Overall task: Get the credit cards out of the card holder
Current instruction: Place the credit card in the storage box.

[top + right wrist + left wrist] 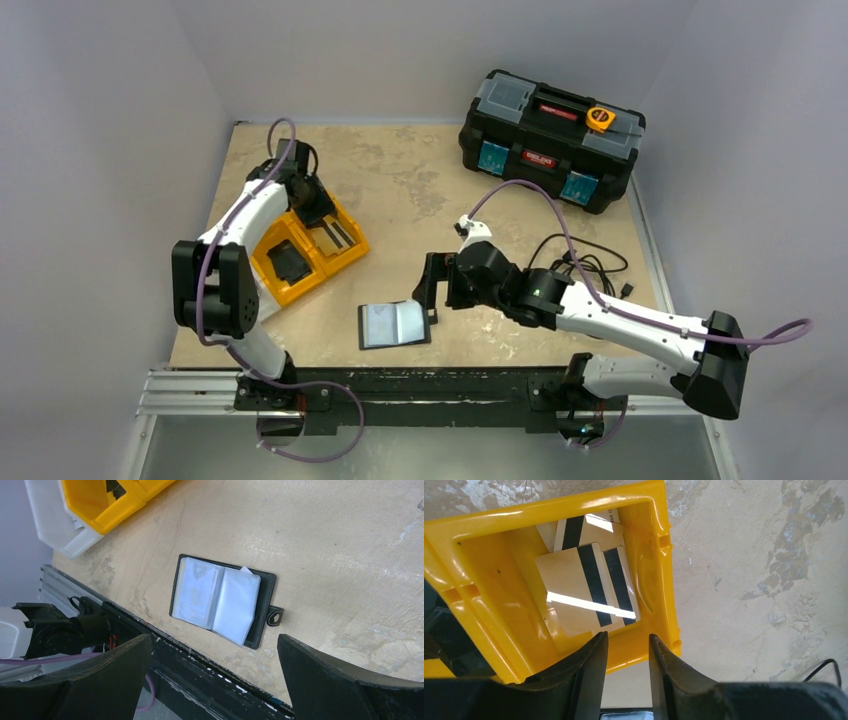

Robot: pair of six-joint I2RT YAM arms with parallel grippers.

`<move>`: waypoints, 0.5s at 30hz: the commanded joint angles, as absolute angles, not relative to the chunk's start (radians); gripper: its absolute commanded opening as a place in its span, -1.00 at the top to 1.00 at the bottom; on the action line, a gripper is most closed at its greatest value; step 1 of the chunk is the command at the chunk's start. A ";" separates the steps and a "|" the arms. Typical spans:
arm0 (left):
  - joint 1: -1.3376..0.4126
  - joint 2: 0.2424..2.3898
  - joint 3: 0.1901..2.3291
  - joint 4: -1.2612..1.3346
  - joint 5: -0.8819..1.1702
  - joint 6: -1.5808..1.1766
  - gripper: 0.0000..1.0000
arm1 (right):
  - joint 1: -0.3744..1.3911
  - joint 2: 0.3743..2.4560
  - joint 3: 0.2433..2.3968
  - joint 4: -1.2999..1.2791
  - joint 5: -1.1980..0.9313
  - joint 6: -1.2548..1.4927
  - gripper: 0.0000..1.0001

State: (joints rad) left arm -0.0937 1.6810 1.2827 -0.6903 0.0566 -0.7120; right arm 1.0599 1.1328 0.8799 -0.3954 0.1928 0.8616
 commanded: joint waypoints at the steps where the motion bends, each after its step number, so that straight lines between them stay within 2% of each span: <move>1: -0.089 1.551 1.278 -0.715 0.042 -0.686 0.22 | 1.063 1.162 0.899 -0.367 0.200 0.848 -0.98; 5: -0.098 1.408 1.189 -0.713 0.100 -0.684 -0.09 | 1.089 1.205 0.914 -0.357 0.215 0.849 -0.98; 8: -0.129 1.267 1.087 -0.712 0.135 -0.680 -0.21 | 1.123 1.262 0.942 -0.357 0.236 0.858 -0.98; 15: -0.234 0.974 0.909 -0.795 0.137 -0.680 -0.35 | 1.251 1.441 1.034 -0.366 0.343 0.886 -0.97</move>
State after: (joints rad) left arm -0.1879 1.0843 0.9737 -0.7403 0.1200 -0.6937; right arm 1.1919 1.3712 0.9470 -0.3870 0.2543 0.8642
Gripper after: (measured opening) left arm 0.668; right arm 0.987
